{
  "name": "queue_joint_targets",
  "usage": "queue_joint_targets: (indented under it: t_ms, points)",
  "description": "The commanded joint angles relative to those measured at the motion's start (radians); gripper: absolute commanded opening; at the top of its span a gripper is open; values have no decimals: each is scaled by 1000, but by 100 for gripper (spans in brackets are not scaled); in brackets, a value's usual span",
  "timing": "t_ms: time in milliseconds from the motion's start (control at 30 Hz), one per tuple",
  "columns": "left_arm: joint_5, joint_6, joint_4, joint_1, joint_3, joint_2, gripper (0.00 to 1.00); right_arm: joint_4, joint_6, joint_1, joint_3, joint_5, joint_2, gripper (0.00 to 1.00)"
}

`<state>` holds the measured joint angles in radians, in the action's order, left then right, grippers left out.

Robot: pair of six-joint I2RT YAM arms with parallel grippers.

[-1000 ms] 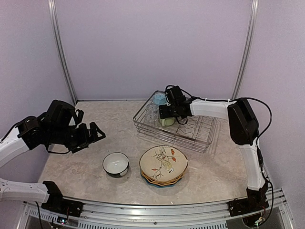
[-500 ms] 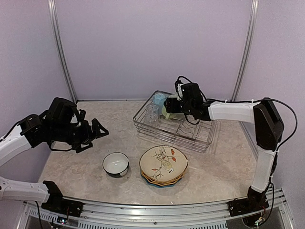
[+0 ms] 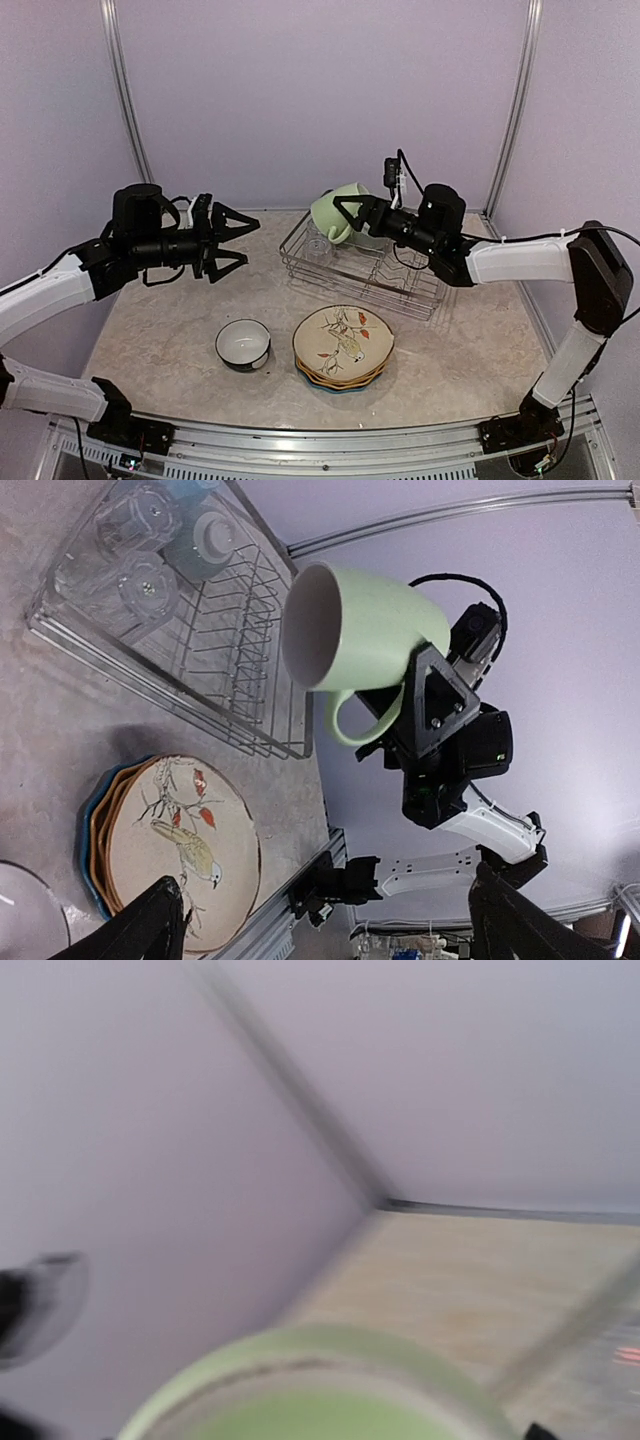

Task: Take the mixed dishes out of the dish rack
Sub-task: Pass from the right arm to the left

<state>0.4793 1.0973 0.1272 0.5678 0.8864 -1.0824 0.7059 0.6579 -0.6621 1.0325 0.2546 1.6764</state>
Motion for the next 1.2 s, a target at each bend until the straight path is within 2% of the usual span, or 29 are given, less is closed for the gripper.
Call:
queue_joint_targets:
  t_ms: [0, 167, 333, 433, 633, 933, 1033, 1167]
  points:
    - [138, 53, -388, 21, 11, -116, 93, 359, 158, -86, -2, 146, 11, 0]
    - [141, 13, -420, 46, 67, -189, 92, 437, 229, -146, 39, 185, 81, 0]
    - [117, -11, -485, 61, 45, -156, 91, 505, 295, -179, 90, 215, 167, 0]
    - [100, -18, -476, 75, 30, -130, 86, 556, 335, -187, 106, 228, 202, 0]
    - [105, 45, -541, 81, -8, -122, 62, 580, 360, -194, 120, 232, 229, 0]
    - [133, 103, -546, 74, 18, -146, 36, 621, 393, -203, 143, 258, 253, 0]
    - [138, 104, -527, 67, 26, -144, 19, 622, 399, -203, 142, 260, 258, 0]
    - [126, 74, -449, 68, 49, -133, 1, 629, 402, -205, 139, 253, 265, 14]
